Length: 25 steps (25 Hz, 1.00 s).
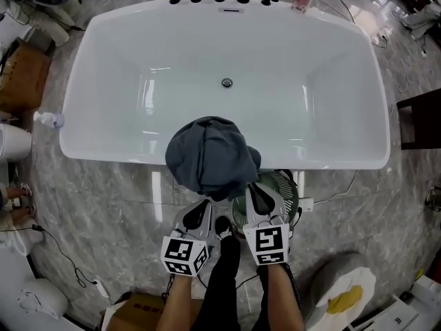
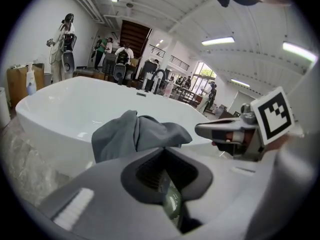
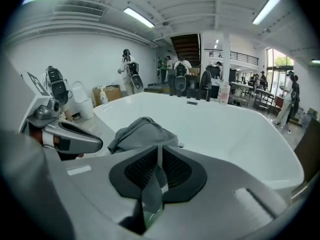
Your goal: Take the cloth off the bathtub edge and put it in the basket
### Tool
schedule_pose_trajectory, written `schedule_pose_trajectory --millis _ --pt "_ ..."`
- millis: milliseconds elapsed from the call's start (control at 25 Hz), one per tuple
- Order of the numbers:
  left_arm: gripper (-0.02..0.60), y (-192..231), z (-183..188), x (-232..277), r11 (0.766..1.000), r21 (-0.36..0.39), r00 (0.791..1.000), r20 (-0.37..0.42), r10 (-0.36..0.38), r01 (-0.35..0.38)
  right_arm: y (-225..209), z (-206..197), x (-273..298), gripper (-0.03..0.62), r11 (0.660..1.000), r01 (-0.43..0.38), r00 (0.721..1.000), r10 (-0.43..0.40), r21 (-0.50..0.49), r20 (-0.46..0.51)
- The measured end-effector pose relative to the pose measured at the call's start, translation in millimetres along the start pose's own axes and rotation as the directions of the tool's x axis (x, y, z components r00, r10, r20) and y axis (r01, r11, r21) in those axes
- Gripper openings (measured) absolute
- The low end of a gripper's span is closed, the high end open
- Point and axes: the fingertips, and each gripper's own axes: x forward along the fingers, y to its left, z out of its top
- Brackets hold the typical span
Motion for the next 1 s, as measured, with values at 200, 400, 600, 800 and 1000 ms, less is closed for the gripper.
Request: schedule_pose_trajectory --millis 200,400,600,800,1000 --pt "0.057 15 -6 7 0.999 0.036 0.999 -0.036 -0.010 0.011 25 8 39 0.101 0.994 -0.110 0.994 0.110 -0.027 0.012" --pt "0.057 37 4 -5 0.998 0.059 0.999 -0.034 -0.011 0.013 50 20 79 0.213 0.989 -0.139 0.990 0.138 -0.043 -0.016" --pt "0.057 43 -3 -13 0.999 0.030 0.999 -0.041 -0.026 0.027 63 35 113 0.534 0.994 -0.100 0.995 0.100 0.033 0.004" --pt "0.057 59 2 -21 1.000 -0.016 0.999 -0.035 -0.008 0.008 74 -9 152 0.572 0.999 -0.039 0.989 0.041 0.021 -0.139" --pt "0.057 72 8 -20 1.000 -0.021 1.000 -0.026 0.002 -0.002 73 -19 175 0.572 0.996 -0.031 0.976 0.013 -0.079 -0.216"
